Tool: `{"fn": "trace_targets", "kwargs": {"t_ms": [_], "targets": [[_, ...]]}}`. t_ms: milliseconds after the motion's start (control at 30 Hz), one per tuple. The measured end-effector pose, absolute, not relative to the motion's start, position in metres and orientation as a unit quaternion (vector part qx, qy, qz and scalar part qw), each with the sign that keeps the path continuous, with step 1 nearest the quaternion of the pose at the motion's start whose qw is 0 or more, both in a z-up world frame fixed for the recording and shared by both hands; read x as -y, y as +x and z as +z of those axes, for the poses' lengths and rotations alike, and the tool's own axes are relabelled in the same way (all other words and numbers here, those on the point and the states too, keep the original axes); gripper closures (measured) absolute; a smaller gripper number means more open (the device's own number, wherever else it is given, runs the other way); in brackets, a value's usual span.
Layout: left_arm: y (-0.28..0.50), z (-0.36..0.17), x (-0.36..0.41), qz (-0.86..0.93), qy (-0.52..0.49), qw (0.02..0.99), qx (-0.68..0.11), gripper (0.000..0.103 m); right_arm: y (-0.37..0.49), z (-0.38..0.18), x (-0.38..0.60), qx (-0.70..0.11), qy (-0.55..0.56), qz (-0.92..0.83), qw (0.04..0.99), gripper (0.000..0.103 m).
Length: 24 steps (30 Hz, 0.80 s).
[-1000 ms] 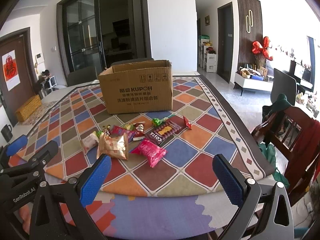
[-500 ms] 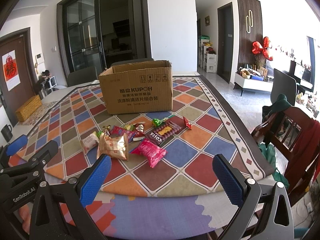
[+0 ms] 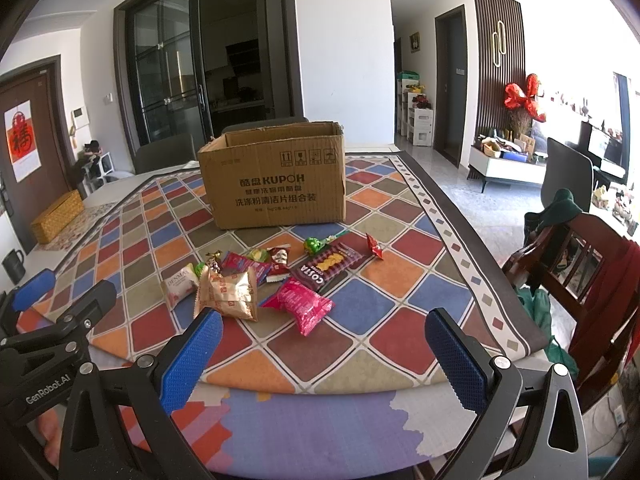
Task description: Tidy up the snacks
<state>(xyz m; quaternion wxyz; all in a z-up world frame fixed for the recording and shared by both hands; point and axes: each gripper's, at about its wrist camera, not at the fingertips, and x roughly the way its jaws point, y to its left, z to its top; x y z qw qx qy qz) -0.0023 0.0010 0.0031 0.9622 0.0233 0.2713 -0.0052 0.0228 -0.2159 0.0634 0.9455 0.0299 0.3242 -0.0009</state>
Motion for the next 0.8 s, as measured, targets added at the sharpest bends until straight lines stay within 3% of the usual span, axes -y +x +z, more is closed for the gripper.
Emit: {"fn": "trace_targets", "kwargs": {"t_ms": [800], "targets": [[0.003, 0.012, 0.002, -0.01, 0.023, 0.96, -0.28, 0.0, 0.026, 0.063, 0.215, -0.332, 0.031, 0.004, 0.943, 0.001]]}}
